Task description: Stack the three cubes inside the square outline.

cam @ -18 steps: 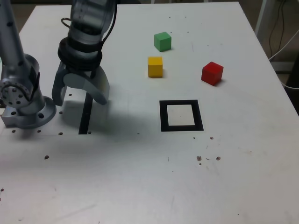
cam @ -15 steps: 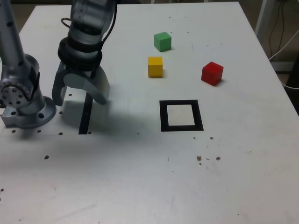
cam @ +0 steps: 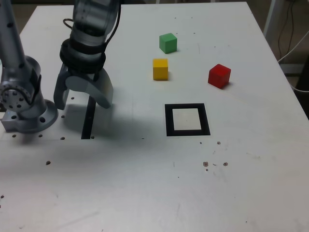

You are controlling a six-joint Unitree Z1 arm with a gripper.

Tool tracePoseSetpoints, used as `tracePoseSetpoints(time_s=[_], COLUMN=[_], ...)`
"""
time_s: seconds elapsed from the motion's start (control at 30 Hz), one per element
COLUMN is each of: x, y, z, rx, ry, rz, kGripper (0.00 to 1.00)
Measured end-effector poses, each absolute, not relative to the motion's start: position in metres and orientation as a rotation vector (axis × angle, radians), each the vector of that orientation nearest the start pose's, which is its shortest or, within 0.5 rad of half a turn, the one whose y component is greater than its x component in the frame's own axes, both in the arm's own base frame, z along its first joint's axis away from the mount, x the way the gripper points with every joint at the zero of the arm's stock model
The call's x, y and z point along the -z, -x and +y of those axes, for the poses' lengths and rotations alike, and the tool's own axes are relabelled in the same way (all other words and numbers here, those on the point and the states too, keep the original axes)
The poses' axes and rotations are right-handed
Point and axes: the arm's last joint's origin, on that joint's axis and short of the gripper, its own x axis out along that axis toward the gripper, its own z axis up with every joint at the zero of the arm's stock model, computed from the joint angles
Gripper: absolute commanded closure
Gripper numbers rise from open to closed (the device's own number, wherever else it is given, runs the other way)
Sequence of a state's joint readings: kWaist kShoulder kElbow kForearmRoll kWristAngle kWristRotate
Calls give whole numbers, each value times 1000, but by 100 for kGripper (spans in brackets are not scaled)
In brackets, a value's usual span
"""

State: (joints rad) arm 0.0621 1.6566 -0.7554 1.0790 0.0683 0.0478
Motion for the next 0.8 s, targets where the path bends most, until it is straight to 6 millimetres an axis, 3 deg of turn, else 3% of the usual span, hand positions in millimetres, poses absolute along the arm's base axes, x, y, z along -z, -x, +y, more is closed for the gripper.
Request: tracePoseSetpoints(time_s=[0.4,0.8], x=[-215,-245], y=[-166,-203], z=[13,15], rx=[-33,-4], ry=[-29,-29], rz=[1966,1915], kGripper=[1,1])
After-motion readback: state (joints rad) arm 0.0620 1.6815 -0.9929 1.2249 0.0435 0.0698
